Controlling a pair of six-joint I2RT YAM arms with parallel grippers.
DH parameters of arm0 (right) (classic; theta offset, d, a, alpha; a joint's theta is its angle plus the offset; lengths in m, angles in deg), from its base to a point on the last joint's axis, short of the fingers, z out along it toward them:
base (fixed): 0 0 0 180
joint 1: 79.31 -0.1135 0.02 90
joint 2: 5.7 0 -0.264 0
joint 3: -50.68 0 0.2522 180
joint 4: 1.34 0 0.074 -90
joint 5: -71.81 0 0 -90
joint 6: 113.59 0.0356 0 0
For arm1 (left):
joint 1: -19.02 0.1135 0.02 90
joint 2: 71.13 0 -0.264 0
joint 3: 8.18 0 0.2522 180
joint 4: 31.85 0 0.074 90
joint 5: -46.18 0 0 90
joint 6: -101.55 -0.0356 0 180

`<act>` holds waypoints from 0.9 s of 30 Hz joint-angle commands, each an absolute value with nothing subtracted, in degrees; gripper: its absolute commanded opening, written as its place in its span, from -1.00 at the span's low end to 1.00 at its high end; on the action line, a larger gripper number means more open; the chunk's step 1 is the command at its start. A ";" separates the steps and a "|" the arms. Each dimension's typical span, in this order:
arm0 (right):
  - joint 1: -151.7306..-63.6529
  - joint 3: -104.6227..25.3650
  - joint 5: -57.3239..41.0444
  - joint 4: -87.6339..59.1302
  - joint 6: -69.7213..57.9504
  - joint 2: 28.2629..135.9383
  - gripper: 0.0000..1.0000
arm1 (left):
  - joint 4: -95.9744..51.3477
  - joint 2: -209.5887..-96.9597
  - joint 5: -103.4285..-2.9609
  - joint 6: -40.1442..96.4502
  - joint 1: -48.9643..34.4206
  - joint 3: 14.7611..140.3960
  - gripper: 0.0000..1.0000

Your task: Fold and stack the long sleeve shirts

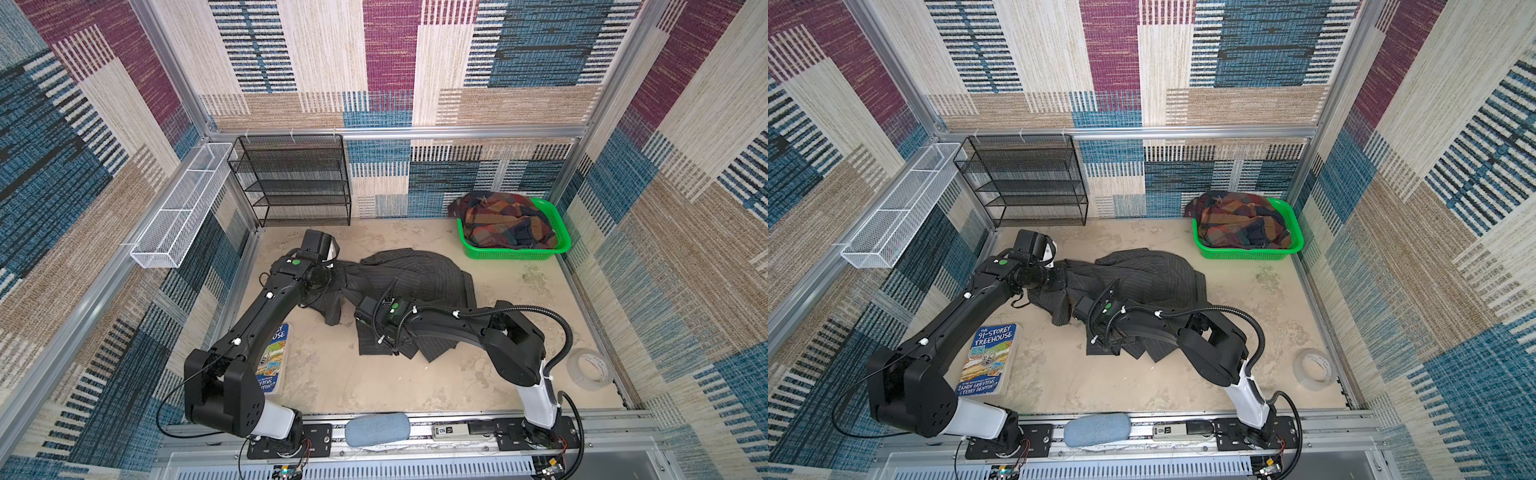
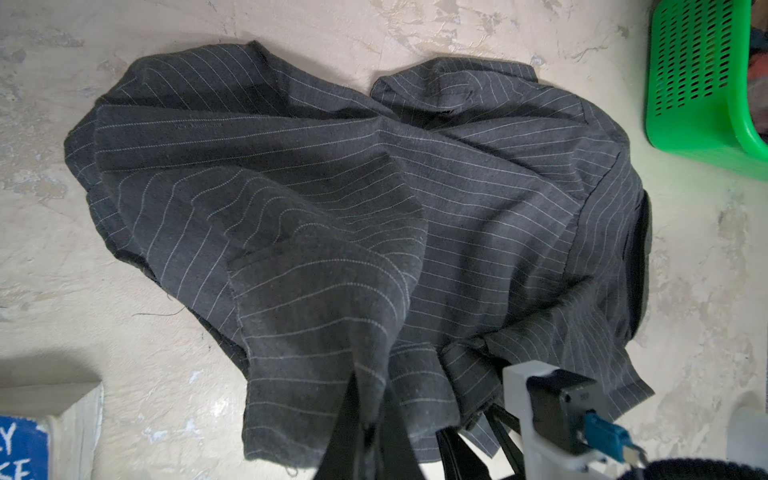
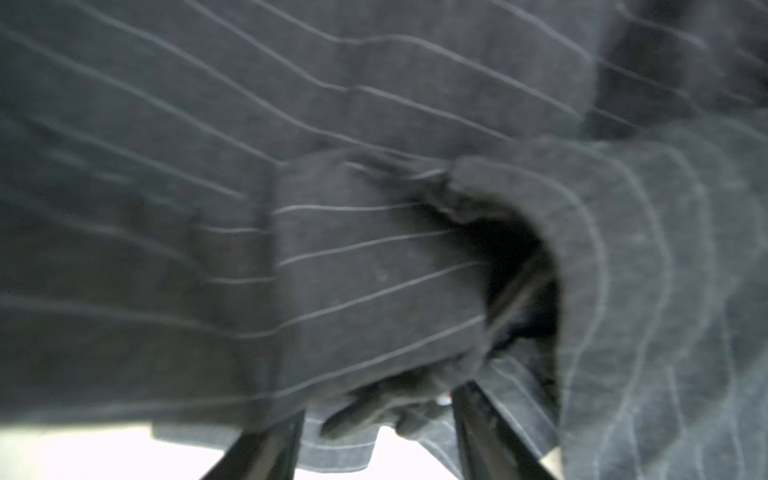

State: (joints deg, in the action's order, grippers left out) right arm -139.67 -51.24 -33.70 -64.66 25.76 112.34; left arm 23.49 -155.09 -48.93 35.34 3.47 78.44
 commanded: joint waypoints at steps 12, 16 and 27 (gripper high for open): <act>-139.20 -43.26 -36.85 -65.10 25.36 95.23 -0.95 | 22.58 -154.54 -48.28 35.45 3.46 77.58 -1.00; -137.99 -39.36 -31.58 -64.81 21.89 82.87 -1.00 | 22.60 -154.56 -47.18 35.36 3.49 77.92 -1.00; -122.91 -44.82 -25.13 -63.01 8.93 69.06 -1.00 | 22.51 -153.85 -47.13 36.07 3.37 77.28 -1.00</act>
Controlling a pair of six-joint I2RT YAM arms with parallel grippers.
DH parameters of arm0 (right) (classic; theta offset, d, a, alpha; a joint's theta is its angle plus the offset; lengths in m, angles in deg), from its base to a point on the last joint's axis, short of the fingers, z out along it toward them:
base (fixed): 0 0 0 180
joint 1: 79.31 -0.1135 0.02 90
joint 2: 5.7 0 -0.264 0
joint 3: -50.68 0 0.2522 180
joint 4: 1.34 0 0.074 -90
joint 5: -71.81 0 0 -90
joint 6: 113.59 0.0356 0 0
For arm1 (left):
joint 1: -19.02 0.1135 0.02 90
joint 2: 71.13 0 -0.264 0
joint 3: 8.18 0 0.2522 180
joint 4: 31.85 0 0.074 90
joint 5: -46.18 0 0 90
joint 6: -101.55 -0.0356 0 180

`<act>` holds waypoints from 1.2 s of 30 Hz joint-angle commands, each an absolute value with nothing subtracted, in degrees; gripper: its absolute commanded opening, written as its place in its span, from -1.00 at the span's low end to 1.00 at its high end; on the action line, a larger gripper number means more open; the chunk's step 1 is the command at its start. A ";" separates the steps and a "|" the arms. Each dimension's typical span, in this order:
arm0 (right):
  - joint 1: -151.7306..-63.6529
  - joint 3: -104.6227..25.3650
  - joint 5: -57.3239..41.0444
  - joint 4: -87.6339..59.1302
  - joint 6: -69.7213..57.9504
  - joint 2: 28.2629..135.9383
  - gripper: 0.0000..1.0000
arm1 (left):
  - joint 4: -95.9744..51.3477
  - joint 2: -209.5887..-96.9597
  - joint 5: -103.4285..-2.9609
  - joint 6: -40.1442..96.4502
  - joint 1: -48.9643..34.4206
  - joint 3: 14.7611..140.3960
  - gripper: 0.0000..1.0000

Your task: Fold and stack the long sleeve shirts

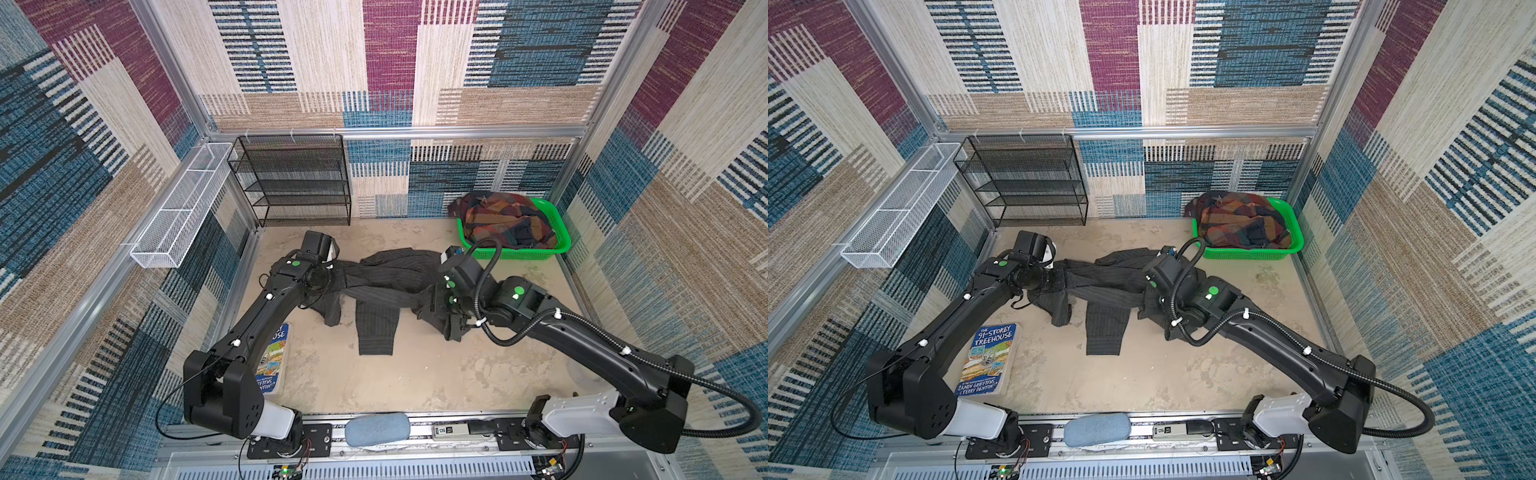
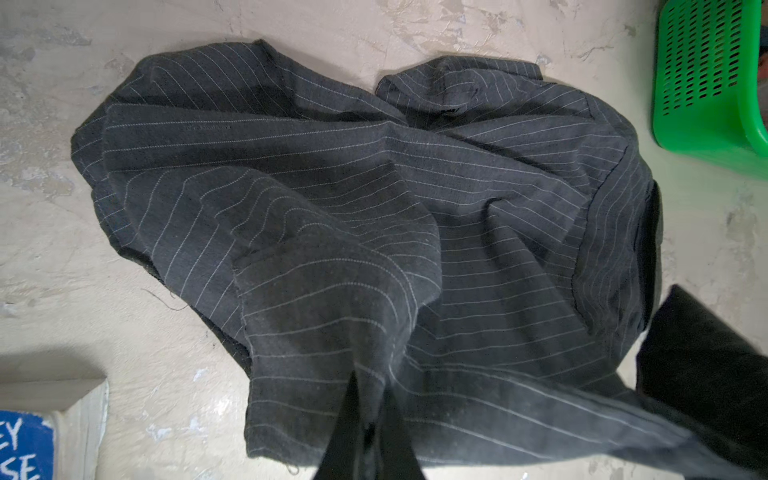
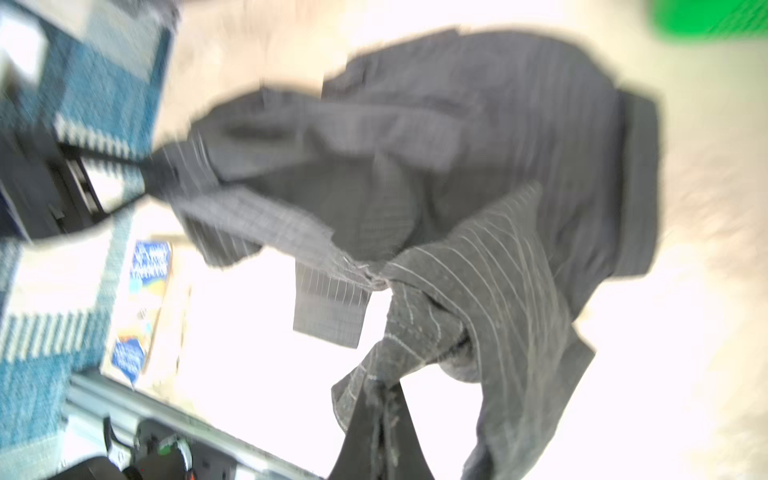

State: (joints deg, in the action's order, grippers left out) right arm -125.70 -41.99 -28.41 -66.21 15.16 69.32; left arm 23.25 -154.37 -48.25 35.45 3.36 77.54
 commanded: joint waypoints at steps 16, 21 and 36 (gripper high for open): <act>-108.24 -55.03 -6.59 -56.62 -4.31 76.95 -0.96 | 23.04 -153.21 -45.87 35.63 3.32 77.46 -1.00; -104.48 -56.91 -9.84 -52.06 -4.68 82.63 -0.97 | 23.00 -152.13 -46.27 35.63 3.35 76.70 -1.00; -106.68 -48.86 -18.59 -52.28 -3.95 87.94 0.18 | 24.71 -152.02 -45.63 34.89 3.11 77.36 -1.00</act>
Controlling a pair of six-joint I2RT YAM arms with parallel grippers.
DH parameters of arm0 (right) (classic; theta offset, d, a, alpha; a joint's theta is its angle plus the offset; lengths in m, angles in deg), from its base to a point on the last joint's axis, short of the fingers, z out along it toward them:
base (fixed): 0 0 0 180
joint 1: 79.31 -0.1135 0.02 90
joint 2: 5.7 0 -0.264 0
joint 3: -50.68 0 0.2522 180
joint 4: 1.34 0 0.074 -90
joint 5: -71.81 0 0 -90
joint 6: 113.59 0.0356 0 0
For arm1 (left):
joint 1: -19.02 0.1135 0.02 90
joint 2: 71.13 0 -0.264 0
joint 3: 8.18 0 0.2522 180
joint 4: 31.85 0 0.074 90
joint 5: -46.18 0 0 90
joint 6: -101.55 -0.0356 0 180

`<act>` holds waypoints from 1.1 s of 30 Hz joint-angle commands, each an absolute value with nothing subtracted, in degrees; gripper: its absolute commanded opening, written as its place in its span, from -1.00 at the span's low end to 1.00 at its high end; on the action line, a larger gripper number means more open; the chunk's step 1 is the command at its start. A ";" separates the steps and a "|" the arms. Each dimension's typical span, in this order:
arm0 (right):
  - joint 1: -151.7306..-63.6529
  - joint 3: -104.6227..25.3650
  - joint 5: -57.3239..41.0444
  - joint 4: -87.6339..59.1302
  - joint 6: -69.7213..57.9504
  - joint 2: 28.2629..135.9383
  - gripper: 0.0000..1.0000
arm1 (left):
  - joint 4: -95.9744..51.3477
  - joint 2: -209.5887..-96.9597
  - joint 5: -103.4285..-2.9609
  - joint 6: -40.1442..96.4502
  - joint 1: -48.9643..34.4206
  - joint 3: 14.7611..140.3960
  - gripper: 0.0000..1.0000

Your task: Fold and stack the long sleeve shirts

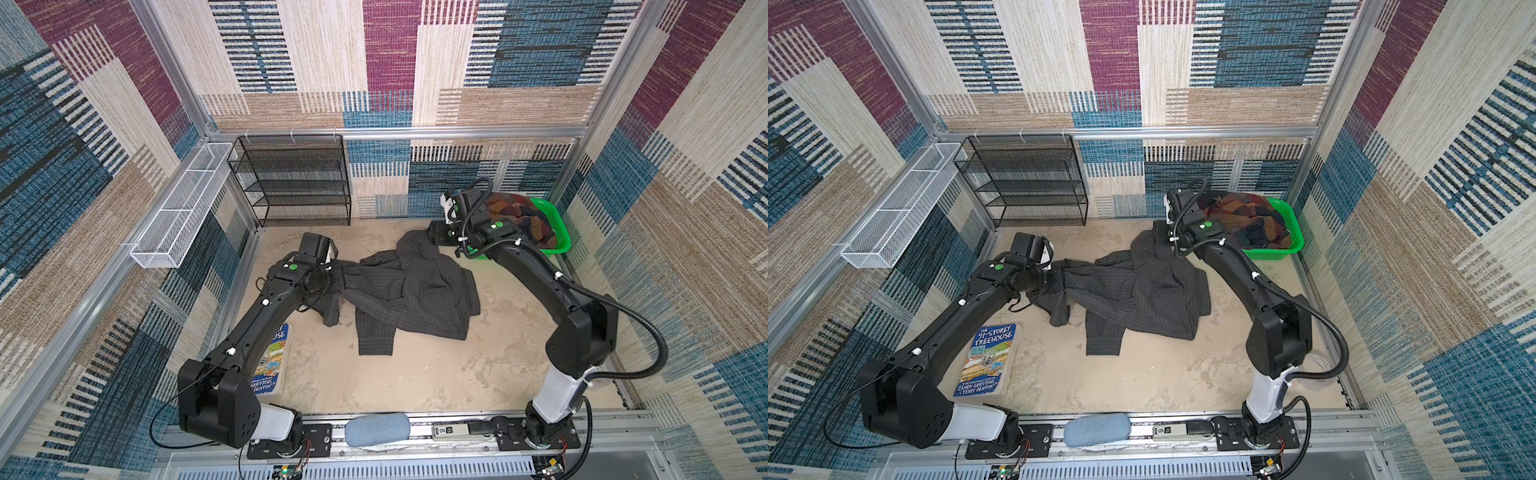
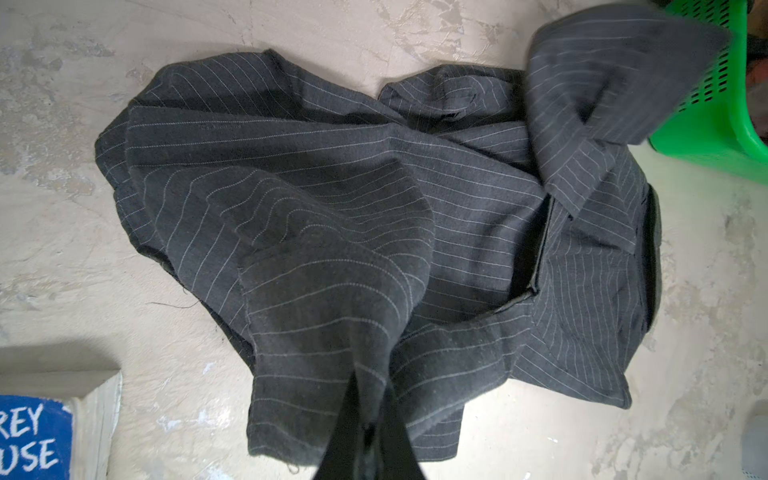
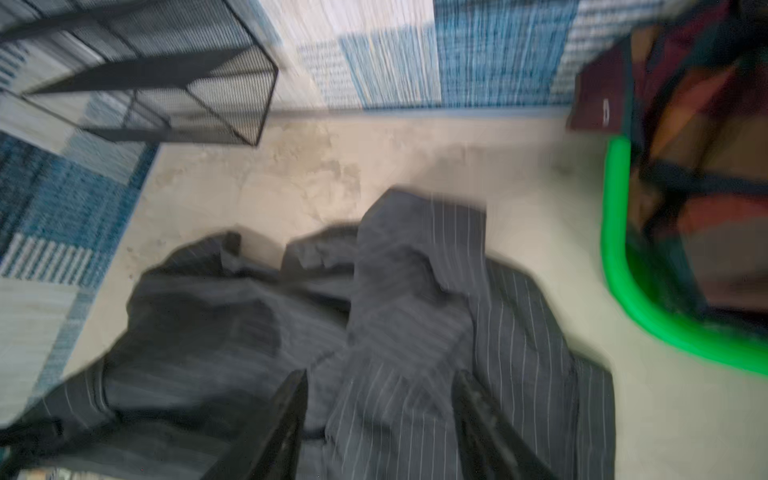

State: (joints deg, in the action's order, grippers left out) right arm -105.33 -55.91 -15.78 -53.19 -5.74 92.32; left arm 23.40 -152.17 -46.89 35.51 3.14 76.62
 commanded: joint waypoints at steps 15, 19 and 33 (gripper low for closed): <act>-108.59 -10.02 -14.00 -44.24 9.20 74.65 0.18 | 25.53 -152.74 -45.32 34.66 3.08 76.84 -1.00; -106.62 -6.95 -10.76 -38.28 9.57 77.45 0.20 | 25.48 -152.53 -44.97 34.58 2.85 76.34 -1.00; -105.61 -1.51 -6.44 -30.09 11.08 80.03 -0.31 | 25.57 -152.55 -44.57 34.58 2.73 75.09 -1.00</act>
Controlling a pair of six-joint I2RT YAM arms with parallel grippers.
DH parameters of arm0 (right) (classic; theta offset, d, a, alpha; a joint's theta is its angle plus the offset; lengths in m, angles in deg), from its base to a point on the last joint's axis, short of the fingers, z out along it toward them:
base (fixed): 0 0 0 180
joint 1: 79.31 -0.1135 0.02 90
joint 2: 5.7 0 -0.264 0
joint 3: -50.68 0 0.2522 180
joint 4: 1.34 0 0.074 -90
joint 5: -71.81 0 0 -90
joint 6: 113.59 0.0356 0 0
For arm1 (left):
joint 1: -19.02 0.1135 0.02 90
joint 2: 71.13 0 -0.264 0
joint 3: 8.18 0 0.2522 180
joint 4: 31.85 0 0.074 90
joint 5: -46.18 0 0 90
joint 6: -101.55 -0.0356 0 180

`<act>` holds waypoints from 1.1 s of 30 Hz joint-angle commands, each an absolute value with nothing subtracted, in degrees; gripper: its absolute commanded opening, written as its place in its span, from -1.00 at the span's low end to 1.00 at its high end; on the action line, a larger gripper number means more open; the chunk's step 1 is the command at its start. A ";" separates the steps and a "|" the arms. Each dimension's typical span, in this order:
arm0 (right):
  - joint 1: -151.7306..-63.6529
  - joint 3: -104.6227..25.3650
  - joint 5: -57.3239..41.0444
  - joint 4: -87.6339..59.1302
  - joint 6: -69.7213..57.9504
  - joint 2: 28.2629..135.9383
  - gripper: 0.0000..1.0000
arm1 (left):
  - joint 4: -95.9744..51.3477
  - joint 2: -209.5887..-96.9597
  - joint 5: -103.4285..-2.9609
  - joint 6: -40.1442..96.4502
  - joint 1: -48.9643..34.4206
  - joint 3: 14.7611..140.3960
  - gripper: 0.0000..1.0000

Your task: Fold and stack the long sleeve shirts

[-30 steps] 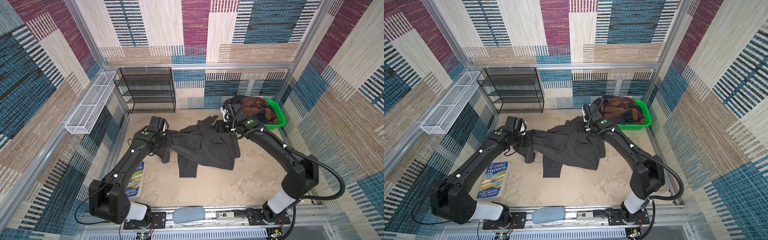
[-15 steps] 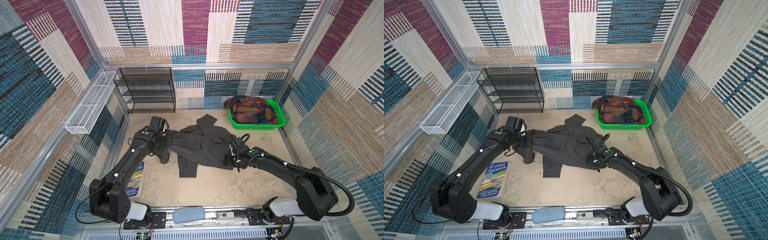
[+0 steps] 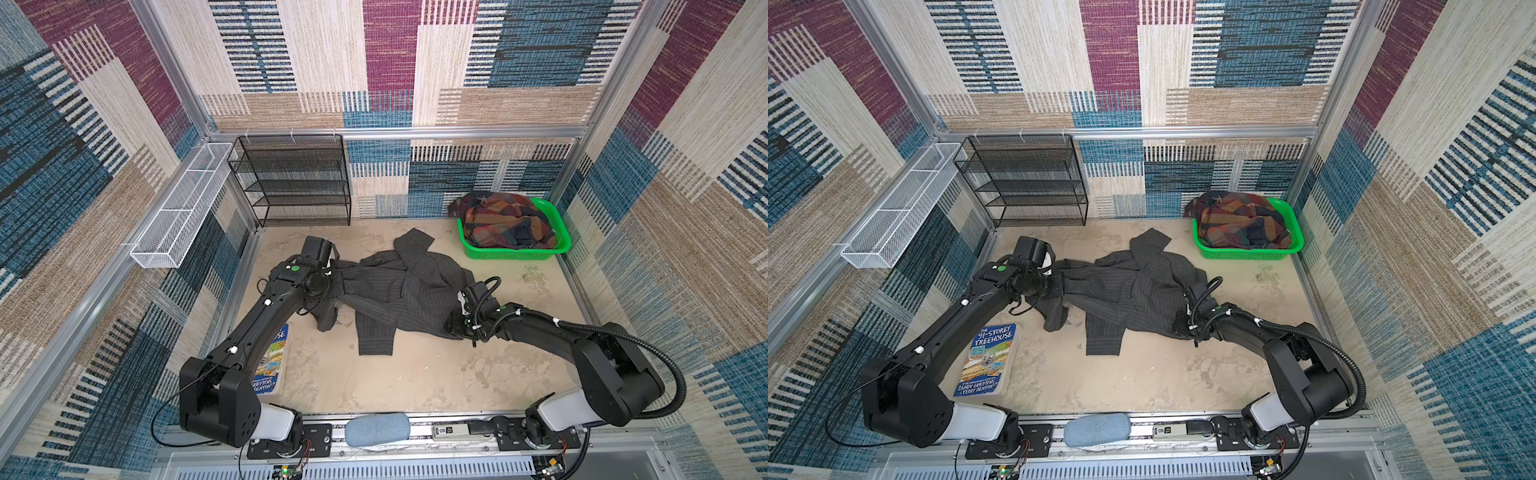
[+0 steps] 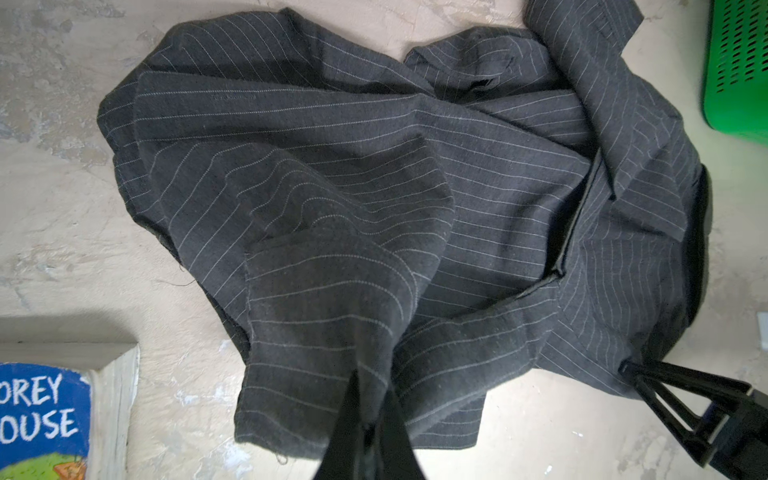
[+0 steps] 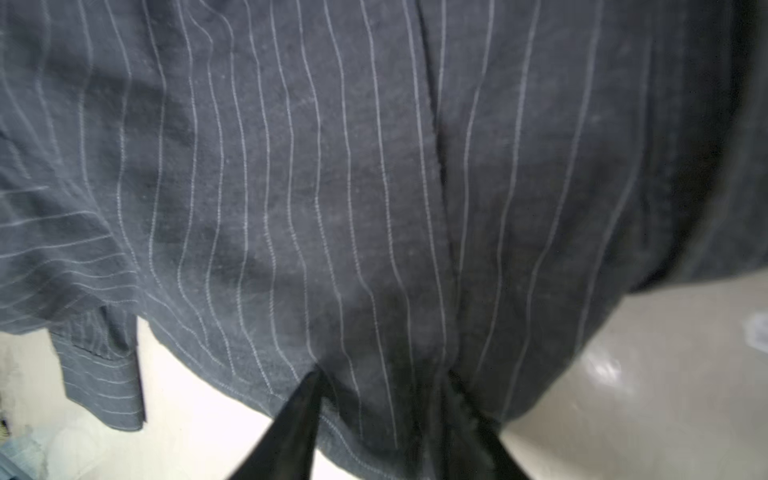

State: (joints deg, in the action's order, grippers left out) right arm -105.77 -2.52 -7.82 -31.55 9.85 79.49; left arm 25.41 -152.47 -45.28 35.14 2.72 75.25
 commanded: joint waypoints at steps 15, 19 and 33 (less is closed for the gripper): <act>-99.26 -12.90 -10.89 -41.51 2.99 69.45 -1.00 | 33.24 -155.13 -44.67 42.37 2.65 74.17 -0.33; -99.21 -12.59 -10.15 -41.47 2.02 70.30 -1.00 | 33.20 -149.79 -49.69 52.98 2.67 68.08 0.02; -93.30 -14.66 -13.14 -44.57 -3.85 69.00 -1.00 | 27.91 -140.03 -56.95 73.26 13.96 55.17 0.12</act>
